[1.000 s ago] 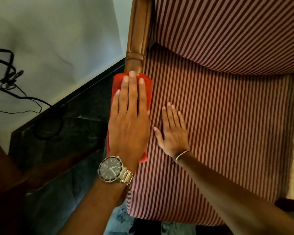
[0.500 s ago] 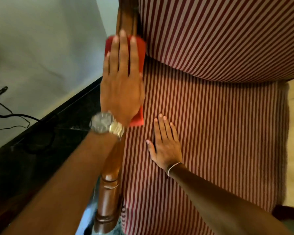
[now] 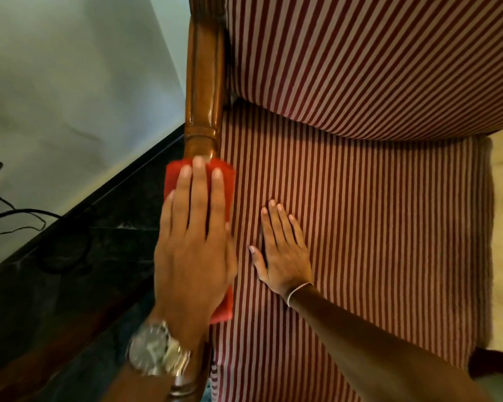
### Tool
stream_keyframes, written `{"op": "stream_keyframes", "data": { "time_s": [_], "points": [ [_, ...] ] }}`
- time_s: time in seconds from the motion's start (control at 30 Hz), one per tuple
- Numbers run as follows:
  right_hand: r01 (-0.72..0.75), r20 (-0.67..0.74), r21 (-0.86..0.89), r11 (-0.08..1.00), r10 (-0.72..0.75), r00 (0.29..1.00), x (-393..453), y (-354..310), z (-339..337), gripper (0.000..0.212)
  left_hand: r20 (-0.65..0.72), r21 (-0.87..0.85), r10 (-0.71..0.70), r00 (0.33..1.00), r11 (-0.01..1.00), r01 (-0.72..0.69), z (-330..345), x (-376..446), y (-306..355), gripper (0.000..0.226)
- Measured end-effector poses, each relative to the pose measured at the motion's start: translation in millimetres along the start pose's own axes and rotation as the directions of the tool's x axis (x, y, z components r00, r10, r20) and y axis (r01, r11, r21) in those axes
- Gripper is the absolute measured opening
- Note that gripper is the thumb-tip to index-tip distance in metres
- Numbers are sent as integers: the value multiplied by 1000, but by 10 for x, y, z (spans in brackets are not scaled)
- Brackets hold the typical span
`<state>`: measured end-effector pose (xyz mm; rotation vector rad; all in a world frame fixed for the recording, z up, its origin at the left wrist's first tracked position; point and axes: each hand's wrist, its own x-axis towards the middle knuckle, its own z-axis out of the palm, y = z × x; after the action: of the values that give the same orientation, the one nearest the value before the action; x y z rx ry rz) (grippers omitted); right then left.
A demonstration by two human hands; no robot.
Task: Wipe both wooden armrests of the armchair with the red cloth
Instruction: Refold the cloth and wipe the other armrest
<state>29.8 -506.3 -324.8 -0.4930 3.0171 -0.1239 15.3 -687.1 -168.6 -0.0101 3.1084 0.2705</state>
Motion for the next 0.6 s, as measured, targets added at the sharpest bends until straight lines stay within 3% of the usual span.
{"op": "stream_keyframes", "data": {
  "time_s": [0.17, 0.23, 0.47, 0.6],
  "points": [
    [-12, 9, -9, 1000, 12, 1000, 15, -5, -31, 73, -101, -79, -27, 995, 997, 19, -99, 1335, -34, 70],
    [-6, 17, -7, 1000, 6, 1000, 42, -6, -27, 73, -113, -77, -31, 993, 997, 22, -105, 1483, -42, 70],
    [-20, 50, 8, 1000, 20, 999, 31, -13, -46, 74, 1, -42, 11, 1000, 999, -11, -20, -400, -21, 72],
    [-18, 44, -4, 1000, 18, 999, 2, -24, -65, 73, 6, 9, 35, 999, 999, -35, -36, 111, -26, 72]
  ]
}}
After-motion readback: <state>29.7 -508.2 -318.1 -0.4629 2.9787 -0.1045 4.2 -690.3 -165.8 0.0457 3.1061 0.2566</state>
